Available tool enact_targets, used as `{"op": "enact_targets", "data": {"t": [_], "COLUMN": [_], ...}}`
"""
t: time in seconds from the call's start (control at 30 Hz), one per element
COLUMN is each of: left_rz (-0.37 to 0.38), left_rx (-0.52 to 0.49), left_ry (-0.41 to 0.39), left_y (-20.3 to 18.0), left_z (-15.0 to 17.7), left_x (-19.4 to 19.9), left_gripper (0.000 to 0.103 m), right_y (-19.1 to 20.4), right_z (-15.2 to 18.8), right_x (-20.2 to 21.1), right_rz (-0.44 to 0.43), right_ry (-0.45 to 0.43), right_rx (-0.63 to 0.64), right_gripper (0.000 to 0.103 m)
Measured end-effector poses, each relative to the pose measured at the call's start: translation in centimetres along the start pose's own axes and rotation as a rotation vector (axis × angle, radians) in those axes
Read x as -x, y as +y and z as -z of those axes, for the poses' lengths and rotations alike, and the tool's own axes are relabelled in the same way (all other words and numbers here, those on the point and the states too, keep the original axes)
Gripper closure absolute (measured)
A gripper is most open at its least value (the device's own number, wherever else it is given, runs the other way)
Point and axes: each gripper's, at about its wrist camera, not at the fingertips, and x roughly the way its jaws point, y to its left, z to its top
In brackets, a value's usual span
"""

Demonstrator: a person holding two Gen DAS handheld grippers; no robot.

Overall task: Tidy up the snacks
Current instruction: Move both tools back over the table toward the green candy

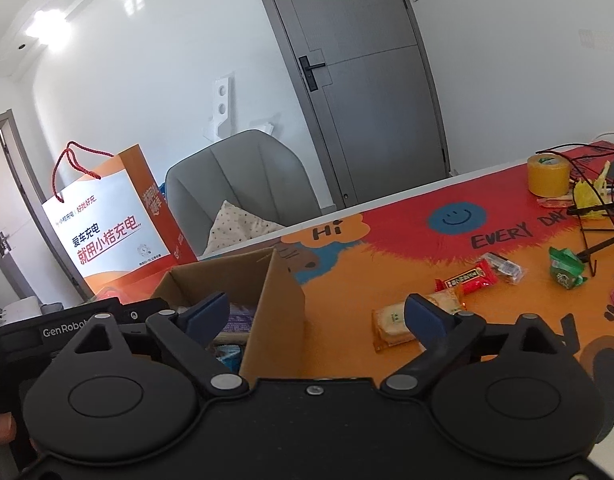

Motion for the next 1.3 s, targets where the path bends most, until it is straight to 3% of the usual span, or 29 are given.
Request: {"op": "enact_targets", "data": {"t": [0.1,0.5,0.8,1.1,1.3], "left_rz": [0.012,0.078,0.172,0.201,0.237], "left_rx": [-0.033,-0.147,-0.218,-0.310,-0.348], "left_ry": [0.013,0.062,0.093,0.087,0.105], "left_y": [-1.3,-5.6,-8.8,-10.9,-11.5], "left_z": [0.4,2.1,3.8,5.9,7.0], "left_x": [-0.2,0.0,0.0,0.5,0.9], "left_gripper": [0.012,0.011,0.011,0.011,0.018], "right_y": [-1.1,-5.8,-9.1,-10.5,-10.8], "right_z": [0.3,1.2,2.2,4.4,5.9], "right_x": [0.8,3.8,5.9,6.5,6.3], "right_rz": [0.018,0.109,0.148,0.161,0.162], "right_ry": [0.008,0.013,0.012,0.054,0.087], "right_rx": [-0.003,-0.053,-0.100,-0.121,-0.127], "right_gripper": [0.000,0.000,0.000,0.000,0.002]}}
